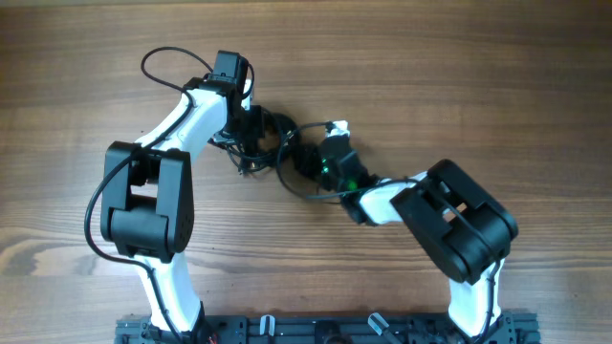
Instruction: Untangle cables
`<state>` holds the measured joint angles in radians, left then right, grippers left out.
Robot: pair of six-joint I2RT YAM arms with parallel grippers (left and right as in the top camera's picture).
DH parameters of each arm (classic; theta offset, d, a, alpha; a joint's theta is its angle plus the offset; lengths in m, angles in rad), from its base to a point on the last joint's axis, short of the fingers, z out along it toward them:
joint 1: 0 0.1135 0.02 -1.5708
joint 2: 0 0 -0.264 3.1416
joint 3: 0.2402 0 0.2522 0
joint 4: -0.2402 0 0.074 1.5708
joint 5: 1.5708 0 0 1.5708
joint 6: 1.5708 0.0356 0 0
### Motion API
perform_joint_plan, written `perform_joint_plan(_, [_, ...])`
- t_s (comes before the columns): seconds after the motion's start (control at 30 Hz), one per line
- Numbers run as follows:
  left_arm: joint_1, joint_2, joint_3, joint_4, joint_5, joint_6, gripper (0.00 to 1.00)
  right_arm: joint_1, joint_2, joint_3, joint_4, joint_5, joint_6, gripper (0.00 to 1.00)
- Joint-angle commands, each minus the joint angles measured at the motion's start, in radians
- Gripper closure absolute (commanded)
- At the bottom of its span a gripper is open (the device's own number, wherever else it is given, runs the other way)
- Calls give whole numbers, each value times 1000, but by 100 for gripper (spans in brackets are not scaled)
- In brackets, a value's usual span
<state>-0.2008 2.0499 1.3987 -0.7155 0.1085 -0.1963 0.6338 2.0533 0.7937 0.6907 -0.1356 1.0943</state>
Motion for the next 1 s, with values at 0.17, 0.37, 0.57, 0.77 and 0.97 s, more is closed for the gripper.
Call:
perform_joint_plan(0.17, [1,8,-6,18,249,9,89,-172,-115,156,-563,-286,-172,67])
perform_joint_plan(0.37, [-23,8,-6,21,291,8,91,-189,-171,383,-1035,-194,-407,3])
perform_joint_plan(0.57, [-90,8,-6,22,314,8,91,-189,-172,409,-1040,-235,-447,1])
perform_joint_plan(0.77, [-132,8,-6,48,313,8,91,-186,-171,409,-1074,-220,-439,38])
perform_joint_plan(0.97, [-133,8,-6,73,218,-27,95,-185,-171,409,-1076,-167,-438,67])
